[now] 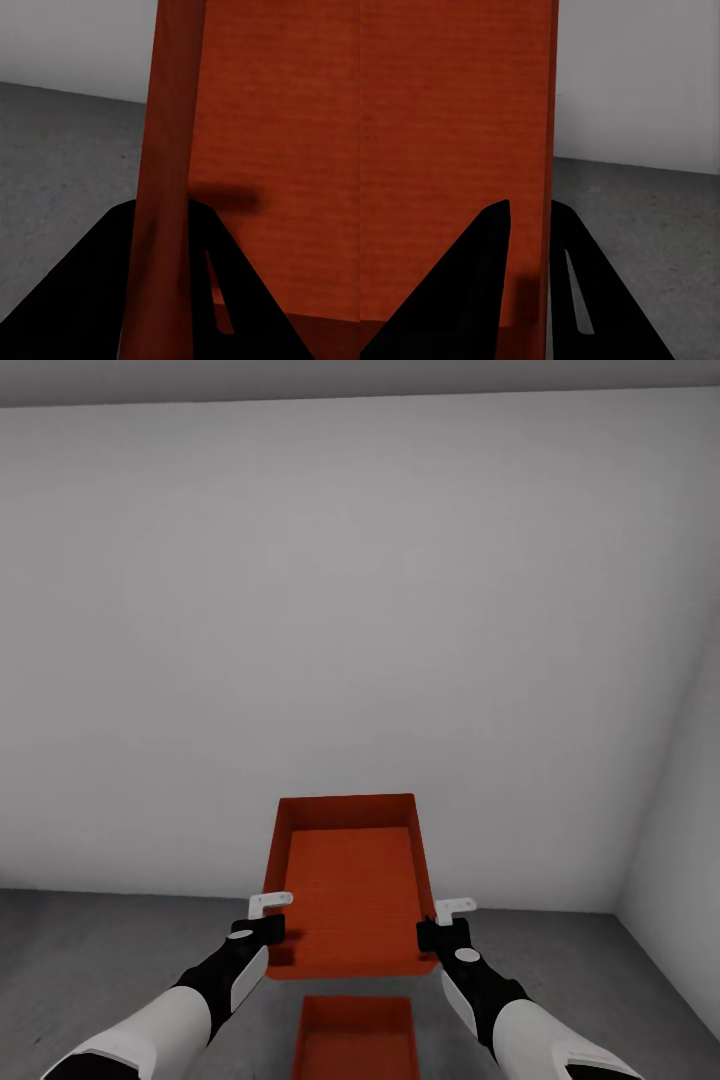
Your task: Move the two storage containers from the living room to the garage. In the garage, place one container on the floor and stack the other container on top of it (either order is fine).
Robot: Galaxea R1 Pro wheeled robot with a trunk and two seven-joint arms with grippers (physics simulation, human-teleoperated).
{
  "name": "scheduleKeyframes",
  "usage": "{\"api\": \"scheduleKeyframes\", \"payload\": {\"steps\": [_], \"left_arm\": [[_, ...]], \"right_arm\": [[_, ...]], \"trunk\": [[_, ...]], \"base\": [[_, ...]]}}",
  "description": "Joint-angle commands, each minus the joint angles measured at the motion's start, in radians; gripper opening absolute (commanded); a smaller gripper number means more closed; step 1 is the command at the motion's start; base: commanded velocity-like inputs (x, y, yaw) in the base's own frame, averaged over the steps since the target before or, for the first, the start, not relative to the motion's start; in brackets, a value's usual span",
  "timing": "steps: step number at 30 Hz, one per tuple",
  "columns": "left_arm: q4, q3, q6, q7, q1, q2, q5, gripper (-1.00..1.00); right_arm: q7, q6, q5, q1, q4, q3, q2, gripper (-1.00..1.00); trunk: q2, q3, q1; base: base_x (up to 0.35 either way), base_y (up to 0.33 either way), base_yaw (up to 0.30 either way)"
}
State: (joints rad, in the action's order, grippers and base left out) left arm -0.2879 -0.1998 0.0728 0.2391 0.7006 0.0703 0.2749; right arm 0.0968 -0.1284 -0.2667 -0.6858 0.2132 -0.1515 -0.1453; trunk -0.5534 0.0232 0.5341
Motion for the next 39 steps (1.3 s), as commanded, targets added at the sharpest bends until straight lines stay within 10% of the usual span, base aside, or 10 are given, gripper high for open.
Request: {"api": "scheduleKeyframes", "payload": {"steps": [1,39], "left_arm": [[-0.005,0.008,-0.062,0.012,0.000,0.000,-0.006,-1.00],[-0.007,0.008,-0.062,0.012,0.000,0.000,-0.007,-1.00]], "right_arm": [[0.000,-0.003,-0.006,0.000,-0.004,-0.020,-0.028,-1.00],[0.004,-0.004,-0.005,0.000,-0.003,-0.020,-0.026,-1.00]], "trunk": [[-0.001,-0.001,0.000],[-0.001,-0.059,0.000]], "base": [[0.000,0.000,0.000],[0.000,0.000,0.000]]}}
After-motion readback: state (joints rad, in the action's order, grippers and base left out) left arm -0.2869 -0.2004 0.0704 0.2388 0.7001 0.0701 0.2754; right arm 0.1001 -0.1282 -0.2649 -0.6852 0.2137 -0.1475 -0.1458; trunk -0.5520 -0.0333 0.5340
